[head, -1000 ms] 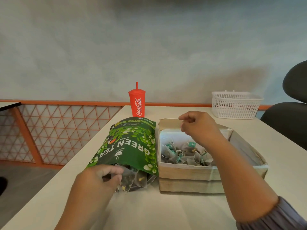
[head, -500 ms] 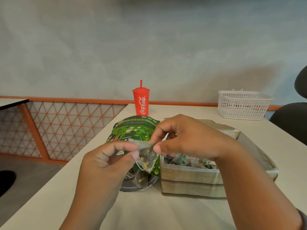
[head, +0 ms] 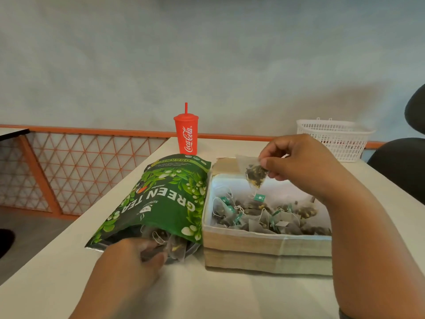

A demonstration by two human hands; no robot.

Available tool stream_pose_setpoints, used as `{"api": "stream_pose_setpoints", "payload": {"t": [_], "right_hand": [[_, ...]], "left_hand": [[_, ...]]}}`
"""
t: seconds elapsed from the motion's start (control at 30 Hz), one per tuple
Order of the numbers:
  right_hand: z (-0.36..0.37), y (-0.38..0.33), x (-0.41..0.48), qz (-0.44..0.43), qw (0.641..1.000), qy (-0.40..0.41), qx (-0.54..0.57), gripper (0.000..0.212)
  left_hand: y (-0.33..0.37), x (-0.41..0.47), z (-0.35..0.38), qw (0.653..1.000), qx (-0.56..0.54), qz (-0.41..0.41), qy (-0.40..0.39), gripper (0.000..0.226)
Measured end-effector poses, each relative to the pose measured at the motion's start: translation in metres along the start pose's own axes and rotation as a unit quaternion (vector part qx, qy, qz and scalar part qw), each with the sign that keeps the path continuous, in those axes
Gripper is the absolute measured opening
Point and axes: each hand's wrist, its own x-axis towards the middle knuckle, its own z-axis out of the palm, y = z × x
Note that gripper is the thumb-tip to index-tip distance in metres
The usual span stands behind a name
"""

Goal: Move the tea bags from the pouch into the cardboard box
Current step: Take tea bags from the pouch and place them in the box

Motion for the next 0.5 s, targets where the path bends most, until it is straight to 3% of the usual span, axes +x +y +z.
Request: {"api": "stream_pose_setpoints", "payload": {"t": [0.1,0.2,0.3,0.37,0.5], "right_hand": [[0.003,0.007,0.004,0.019,0.999,0.025,-0.021,0.017],[0.013,0.013,0.008,0.044,0.997,0.022,-0.053,0.02],[0.024,0.019,0.012,0.071,0.994,0.01,-0.082,0.015],[0.026,0.019,0.013,0.077,0.991,0.005,-0.113,0.017],[0.021,0.012,0.011,0.068,0.994,-0.003,-0.084,0.021]], "left_hand": [[-0.001,0.005,0.013,0.999,-0.047,0.0,0.011,0.023],[0.007,0.008,0.022,0.998,-0.049,0.007,0.043,0.006],[0.004,0.011,0.026,0.996,-0.054,0.014,0.073,0.032],[0.002,0.01,0.023,0.995,-0.065,0.006,0.082,0.033],[0.003,0.004,0.01,0.996,-0.079,0.0,0.049,0.031]]}}
